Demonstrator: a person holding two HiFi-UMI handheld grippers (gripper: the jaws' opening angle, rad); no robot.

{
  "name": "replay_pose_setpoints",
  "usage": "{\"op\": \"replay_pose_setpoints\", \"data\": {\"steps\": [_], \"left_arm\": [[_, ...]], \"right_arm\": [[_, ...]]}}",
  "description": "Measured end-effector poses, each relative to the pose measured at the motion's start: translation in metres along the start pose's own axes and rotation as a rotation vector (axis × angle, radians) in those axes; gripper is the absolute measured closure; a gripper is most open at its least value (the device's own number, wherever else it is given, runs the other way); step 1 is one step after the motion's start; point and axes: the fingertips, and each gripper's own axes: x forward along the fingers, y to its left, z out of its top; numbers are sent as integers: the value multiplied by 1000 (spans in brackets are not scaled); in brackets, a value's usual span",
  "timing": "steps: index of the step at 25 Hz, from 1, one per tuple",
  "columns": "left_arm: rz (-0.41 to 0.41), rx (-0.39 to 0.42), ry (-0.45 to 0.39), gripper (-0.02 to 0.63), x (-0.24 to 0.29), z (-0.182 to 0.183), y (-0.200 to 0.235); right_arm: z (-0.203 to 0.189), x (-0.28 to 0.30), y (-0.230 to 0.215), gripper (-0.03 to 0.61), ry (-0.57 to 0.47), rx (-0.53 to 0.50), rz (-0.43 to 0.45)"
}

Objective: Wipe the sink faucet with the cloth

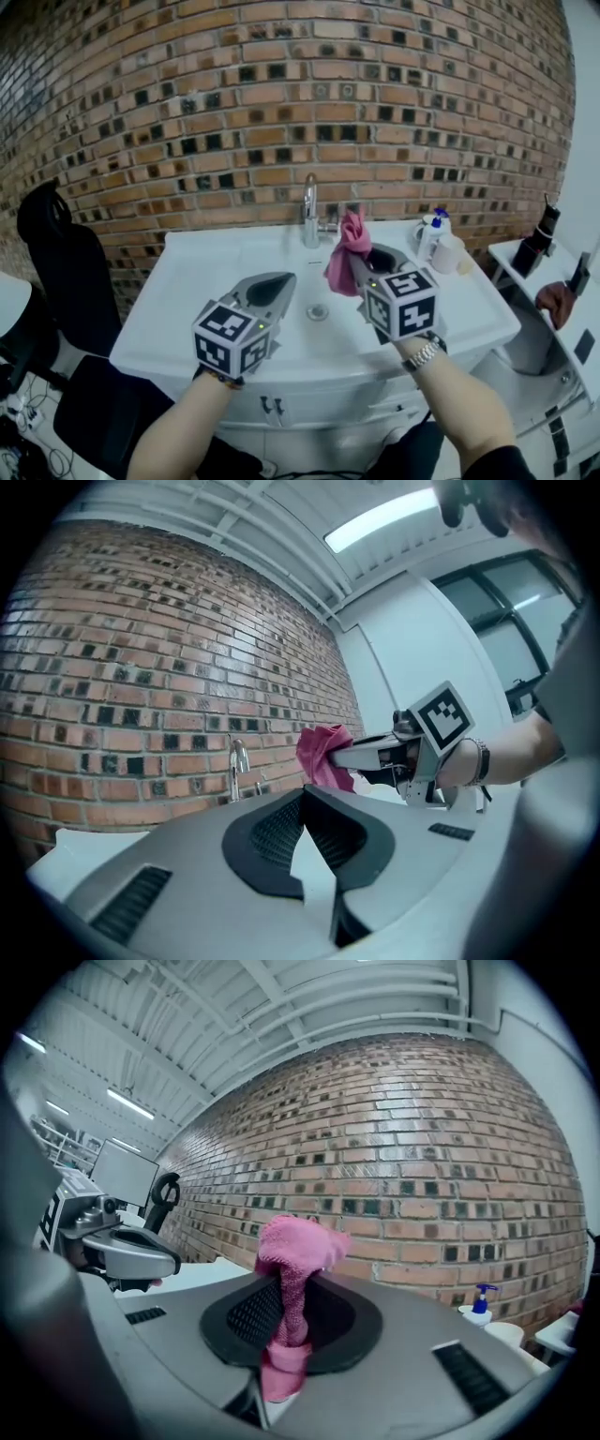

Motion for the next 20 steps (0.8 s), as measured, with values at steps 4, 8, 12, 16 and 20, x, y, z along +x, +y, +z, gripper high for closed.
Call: {"op": "replay_pose_setpoints", "data": {"steps": [4,8,12,16,20], "left_arm": [[-3,3,-35,609,-32,13,-33],[-10,-1,-68,609,-67,25,-73],[-17,-7,-78,609,-99,31,-108],[-22,-10,-72,609,-129,31,-141],[-23,-9,-73,609,-167,28,-165]], "right_arm": [[11,-49,26,522,-30,-14,8],[15,-100,57,522,-37,-33,30],[19,-149,90,522,-46,-39,44],[16,-192,117,522,-53,-35,56],[9,-227,147,522,-58,-24,57]]}}
